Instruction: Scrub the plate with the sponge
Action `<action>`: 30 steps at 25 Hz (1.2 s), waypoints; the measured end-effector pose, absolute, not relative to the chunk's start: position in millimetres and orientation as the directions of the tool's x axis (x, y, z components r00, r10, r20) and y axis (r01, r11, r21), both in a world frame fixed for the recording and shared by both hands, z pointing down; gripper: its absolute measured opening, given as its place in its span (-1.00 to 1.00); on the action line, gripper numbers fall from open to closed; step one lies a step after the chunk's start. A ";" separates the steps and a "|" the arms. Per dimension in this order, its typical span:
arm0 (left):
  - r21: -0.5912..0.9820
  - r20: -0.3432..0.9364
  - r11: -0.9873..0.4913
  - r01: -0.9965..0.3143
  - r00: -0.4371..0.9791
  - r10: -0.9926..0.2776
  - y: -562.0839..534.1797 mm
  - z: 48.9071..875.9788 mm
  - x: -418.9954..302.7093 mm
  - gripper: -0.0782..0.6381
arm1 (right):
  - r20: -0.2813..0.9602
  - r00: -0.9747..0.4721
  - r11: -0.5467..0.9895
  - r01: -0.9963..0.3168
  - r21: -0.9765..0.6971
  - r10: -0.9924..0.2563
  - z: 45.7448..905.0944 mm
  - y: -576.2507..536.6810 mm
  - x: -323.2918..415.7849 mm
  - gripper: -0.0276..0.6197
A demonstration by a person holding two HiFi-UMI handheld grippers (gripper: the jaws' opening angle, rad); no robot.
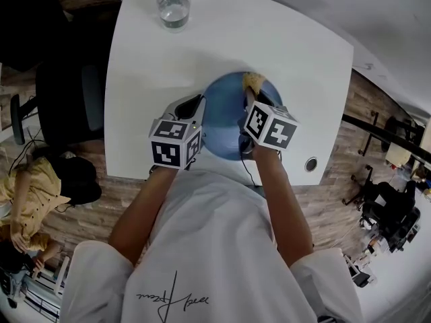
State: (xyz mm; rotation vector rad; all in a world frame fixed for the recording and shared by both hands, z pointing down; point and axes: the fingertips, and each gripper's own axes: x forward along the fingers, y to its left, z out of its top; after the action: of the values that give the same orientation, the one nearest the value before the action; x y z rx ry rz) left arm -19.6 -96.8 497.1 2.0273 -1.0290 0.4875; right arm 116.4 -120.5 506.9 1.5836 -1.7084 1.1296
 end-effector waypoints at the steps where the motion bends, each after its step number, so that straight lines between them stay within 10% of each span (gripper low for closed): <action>1: 0.476 0.631 -0.355 -0.805 0.594 -0.499 -97.0 497.3 -19.2 -0.72 | 0.839 -0.162 -0.044 -0.976 -0.215 -0.519 507.2 -120.6 116.1 -0.78; 30: 0.482 0.628 -0.365 -0.796 0.605 -0.490 -97.0 497.8 -19.1 -0.72 | 0.827 -0.265 0.077 -0.962 -0.262 -0.496 509.3 -123.4 80.4 -0.78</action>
State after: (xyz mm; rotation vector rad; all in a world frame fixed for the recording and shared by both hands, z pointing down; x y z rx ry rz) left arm -19.1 -97.0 497.8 2.0359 -1.0144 0.4895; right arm 80.4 -123.4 509.3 1.4404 -1.8177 1.1138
